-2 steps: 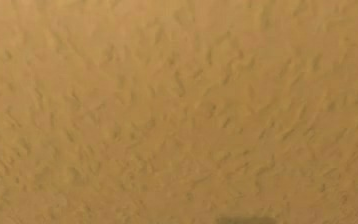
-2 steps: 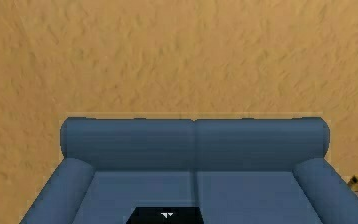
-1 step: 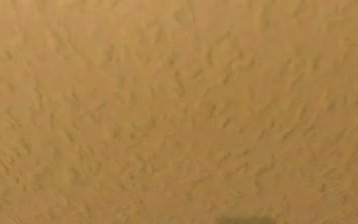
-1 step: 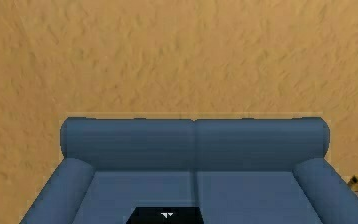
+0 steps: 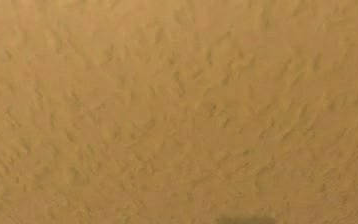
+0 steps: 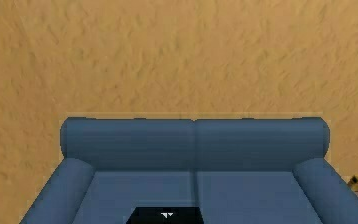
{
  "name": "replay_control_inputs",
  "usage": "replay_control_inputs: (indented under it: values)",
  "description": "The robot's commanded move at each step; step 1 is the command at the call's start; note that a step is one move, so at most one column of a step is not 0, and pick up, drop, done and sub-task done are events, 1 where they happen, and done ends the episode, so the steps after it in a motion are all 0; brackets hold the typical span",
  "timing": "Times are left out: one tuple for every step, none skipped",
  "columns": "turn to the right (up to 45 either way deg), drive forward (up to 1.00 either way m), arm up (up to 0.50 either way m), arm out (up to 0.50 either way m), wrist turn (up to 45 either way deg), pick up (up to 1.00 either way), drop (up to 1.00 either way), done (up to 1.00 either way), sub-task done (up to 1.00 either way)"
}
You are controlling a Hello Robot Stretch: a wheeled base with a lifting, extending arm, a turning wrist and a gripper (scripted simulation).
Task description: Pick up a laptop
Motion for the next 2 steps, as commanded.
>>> replay_control_inputs:
  values:
    - [0.0,0.0,0.0,0.0,45.0,0.0,0.0,0.0,0.0]
    - [0.0,0.0,0.0,0.0,36.0,0.0,0.0,0.0,0.0]
